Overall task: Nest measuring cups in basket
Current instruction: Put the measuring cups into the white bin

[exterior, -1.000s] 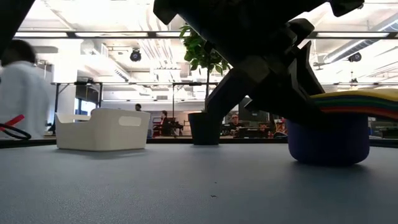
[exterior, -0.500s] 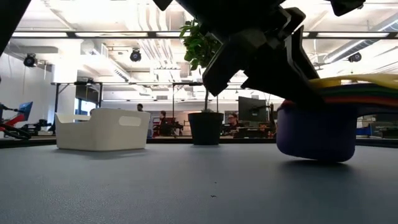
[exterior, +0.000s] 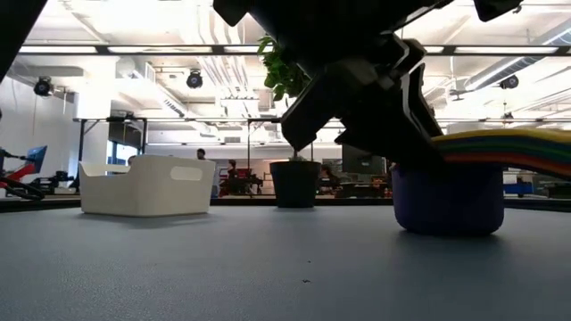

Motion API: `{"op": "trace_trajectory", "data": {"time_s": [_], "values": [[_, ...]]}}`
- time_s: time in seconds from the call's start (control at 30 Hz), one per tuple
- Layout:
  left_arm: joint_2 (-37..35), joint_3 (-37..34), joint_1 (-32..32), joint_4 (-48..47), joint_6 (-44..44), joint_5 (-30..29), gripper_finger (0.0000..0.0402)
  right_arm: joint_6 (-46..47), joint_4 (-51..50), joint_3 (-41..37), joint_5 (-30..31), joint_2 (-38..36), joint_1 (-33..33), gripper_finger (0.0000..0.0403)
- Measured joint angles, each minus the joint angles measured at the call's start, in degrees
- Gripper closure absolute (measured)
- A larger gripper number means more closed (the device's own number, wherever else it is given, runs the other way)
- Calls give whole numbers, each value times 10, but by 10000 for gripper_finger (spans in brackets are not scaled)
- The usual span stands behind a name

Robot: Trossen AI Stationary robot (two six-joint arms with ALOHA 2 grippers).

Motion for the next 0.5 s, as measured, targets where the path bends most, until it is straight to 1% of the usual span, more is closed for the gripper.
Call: {"op": "trace_trajectory", "data": {"time_s": [0.1, 0.17, 0.4, 0.5], "values": [[2, 0, 0, 0, -2, 7, 282, -3, 0, 0, 0, 0, 0, 199], [3, 0, 0, 1, -2, 10, 270, -3, 0, 0, 0, 0, 0, 199], [5, 0, 2, 1, 0, 12, 199, -3, 0, 0, 0, 0, 0, 199], [5, -6, 3, 10, 1, 12, 176, -3, 0, 0, 0, 0, 0, 199]]}}
